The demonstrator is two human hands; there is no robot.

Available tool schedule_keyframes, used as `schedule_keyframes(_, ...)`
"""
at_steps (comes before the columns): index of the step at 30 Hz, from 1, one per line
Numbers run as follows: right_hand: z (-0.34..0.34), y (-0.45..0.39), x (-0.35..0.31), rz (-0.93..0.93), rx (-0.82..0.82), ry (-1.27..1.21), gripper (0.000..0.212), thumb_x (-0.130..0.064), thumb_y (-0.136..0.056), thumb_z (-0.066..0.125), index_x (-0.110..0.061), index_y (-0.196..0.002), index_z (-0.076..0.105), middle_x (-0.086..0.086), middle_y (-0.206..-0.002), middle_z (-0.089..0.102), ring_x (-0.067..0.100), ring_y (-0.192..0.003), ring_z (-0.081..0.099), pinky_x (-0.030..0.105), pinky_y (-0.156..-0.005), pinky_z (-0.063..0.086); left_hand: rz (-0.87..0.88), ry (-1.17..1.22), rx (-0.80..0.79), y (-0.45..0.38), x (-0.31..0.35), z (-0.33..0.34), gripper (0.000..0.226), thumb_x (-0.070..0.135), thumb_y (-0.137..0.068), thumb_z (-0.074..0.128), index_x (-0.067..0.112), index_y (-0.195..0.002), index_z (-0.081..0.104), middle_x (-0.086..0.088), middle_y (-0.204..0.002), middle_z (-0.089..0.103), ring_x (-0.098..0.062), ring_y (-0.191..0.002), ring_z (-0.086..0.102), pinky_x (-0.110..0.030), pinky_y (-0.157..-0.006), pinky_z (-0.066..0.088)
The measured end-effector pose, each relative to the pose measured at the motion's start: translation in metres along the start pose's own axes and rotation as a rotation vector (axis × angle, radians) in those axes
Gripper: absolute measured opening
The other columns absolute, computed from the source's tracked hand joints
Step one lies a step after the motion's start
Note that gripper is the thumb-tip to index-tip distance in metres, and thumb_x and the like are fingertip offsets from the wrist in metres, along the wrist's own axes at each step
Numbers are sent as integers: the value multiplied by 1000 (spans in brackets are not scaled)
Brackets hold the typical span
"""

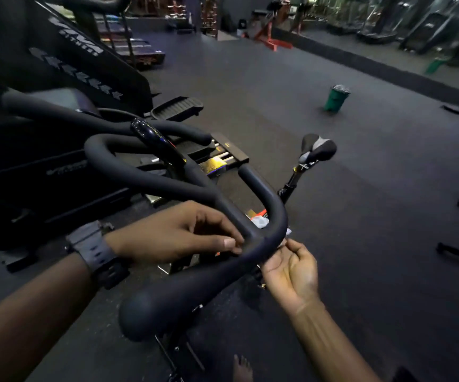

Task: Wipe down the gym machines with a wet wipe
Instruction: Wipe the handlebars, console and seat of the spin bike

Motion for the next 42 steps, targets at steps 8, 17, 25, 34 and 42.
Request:
schedule_keyframes(8,1,42,32,-66,-39,216,59,3,-52,86,-2,-108,67,20,-114,58,24,-111,52,38,-107,39,57,33,-7,8,-8,6,25,20,-87,66,6,-107,74,-9,-105,75,-24,-106,67,-45,-96,50)
schedule_keyframes(17,7,41,47,-188,212,211,52,-6,-84,53,3,-135,48,16,-116,63,20,-96,65,29,-87,54,132,-108,-26,-22,-10,15,17,8,-90,66,8,-105,74,-2,-103,76,-14,-103,68,-32,-95,52)
schedule_keyframes(25,3,71,44,-391,273,306,27,13,-92,44,0,-109,60,10,-89,68,15,-80,63,23,-72,58,160,-70,40,-21,-16,15,18,9,-90,64,12,-105,74,3,-101,76,-9,-99,68,-22,-89,51)
schedule_keyframes(34,73,123,6,-1215,59,1775,20,-8,-89,66,-8,-107,74,1,-90,62,6,-83,59,15,-77,46,100,86,163,-7,-27,11,18,-1,-89,61,8,-101,72,2,-94,76,-5,-91,68,-15,-79,49)
schedule_keyframes(42,113,118,23,-1003,-226,1967,17,-16,-89,62,-11,-99,75,-4,-85,55,5,-77,52,21,-71,46,27,237,369,4,-37,-2,20,0,-90,59,11,-106,65,-9,-99,73,-12,-87,68,-17,-74,54)
Point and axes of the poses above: each hand's wrist, its own y-axis away from the middle knuckle, its own z-axis out of the palm, x = y × z, the point moved 8 cm from there along -y, towards the middle knuckle
